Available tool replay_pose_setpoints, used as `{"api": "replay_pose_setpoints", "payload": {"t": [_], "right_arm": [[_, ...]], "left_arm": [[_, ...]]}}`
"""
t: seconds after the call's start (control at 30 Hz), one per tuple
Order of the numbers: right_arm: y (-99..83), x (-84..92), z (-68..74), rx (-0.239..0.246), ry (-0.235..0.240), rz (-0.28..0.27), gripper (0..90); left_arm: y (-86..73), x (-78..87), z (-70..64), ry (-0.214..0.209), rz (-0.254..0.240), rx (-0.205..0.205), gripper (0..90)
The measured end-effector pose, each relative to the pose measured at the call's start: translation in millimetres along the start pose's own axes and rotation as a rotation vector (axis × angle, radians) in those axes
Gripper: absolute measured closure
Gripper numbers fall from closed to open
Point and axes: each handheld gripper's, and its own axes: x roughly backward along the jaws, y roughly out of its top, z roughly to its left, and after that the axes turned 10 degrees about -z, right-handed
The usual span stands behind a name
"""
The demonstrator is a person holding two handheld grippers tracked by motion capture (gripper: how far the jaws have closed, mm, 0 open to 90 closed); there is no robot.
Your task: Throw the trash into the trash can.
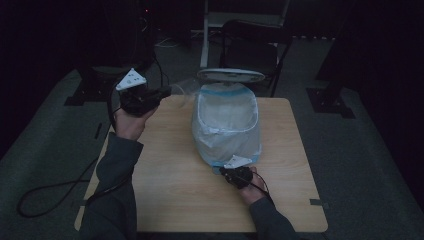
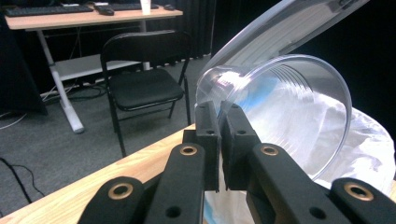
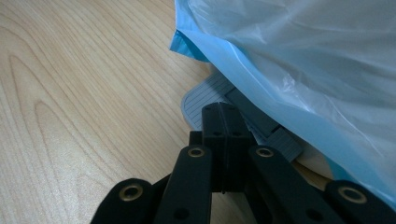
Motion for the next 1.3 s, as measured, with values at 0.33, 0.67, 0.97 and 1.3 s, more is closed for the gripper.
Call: {"api": "replay_pose_setpoints", "payload": {"t": [0.33,0.67,0.97,1.3], "right_arm": [[-0.1,-0.1,-0.2,-0.001,0.003,-0.001,90.0],[0.0,-0.1,0.1,-0.008,0.004,-0.002,90.0],[-0.2,0.0,-0.6,-0.005,0.005,0.001,90.0],[-0.1,0.0,-0.3,-0.005,0.005,0.001,90.0]], "left_arm": [[6.5,-10.9,-9.9,-0.029,-0.001,-0.009,87.3],[9.1,-21.3,-17.0,-0.051,0.006,-0.013,87.3],[8.8,-32.2,-22.7,-0.072,0.014,-0.007,87.3],[7.8,-42.9,-29.9,-0.09,0.022,-0.006,87.2]]}}
